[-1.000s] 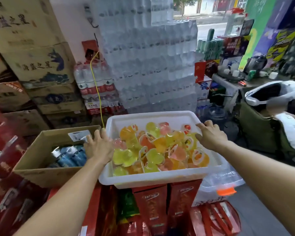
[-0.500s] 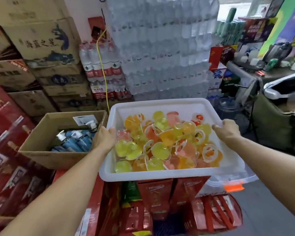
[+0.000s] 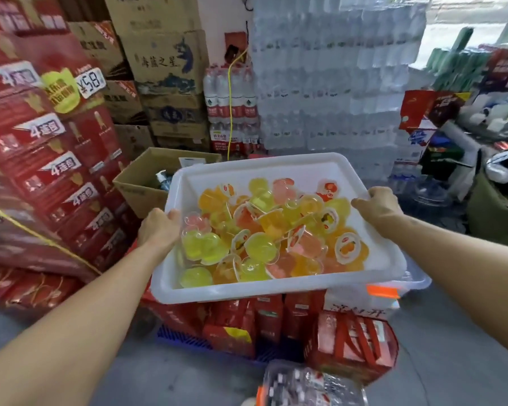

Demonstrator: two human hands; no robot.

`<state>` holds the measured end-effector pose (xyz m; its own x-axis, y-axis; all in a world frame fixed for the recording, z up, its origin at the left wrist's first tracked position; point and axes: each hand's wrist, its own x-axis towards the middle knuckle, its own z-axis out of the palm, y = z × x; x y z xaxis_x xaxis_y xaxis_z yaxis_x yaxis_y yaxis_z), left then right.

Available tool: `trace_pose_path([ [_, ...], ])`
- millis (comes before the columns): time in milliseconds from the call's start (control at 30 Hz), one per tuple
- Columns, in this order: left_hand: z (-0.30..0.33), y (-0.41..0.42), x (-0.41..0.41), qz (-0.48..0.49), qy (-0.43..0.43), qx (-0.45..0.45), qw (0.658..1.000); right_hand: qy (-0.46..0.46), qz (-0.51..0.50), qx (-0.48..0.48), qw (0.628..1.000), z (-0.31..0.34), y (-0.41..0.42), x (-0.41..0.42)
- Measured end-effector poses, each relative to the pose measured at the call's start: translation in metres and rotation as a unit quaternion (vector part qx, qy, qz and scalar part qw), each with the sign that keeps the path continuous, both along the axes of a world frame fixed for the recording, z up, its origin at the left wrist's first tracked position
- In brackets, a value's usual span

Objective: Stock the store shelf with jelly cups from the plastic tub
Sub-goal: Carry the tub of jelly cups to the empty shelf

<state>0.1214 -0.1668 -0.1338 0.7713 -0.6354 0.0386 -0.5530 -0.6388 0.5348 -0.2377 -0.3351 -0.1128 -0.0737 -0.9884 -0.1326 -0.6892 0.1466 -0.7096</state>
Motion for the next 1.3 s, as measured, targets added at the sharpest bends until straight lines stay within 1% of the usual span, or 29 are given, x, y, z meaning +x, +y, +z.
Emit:
trace_pose_path([
  [200,-0.024,0.138,-0.051,0.101,0.053,-0.008,0.993,-0.009,0.1,0.027,0.995,-0.013,0.074,-0.018],
  [333,-0.043,0.23,-0.082,0.169,0.098,-0.007,0.981,0.02,0.17,0.055,0.984,-0.029,0.124,-0.014],
  [433,-0.057,0.299,-0.102,0.224,0.125,-0.016,0.966,0.03,0.212,0.065,0.975,-0.043,0.161,0.002],
  [600,-0.071,0.412,-0.125,0.325,0.123,0.032,0.937,0.052,0.314,0.074,0.945,-0.056,0.23,0.054],
  [700,-0.084,0.487,-0.135,0.396,0.12,0.047,0.909,0.057,0.384,0.066,0.919,-0.059,0.28,0.097],
  [833,-0.096,0.592,-0.147,0.467,0.124,0.014,0.875,0.07,0.471,0.068,0.877,-0.063,0.36,0.158],
  [1033,-0.097,0.762,-0.153,0.574,0.13,-0.021,0.808,0.068,0.578,0.075,0.81,-0.079,0.522,0.249],
  [1167,-0.102,0.884,-0.151,0.638,0.13,-0.022,0.759,0.069,0.637,0.079,0.764,-0.085,0.647,0.309],
  [1300,-0.112,0.984,-0.157,0.706,0.129,-0.067,0.693,0.069,0.702,0.075,0.705,-0.094,0.766,0.359],
])
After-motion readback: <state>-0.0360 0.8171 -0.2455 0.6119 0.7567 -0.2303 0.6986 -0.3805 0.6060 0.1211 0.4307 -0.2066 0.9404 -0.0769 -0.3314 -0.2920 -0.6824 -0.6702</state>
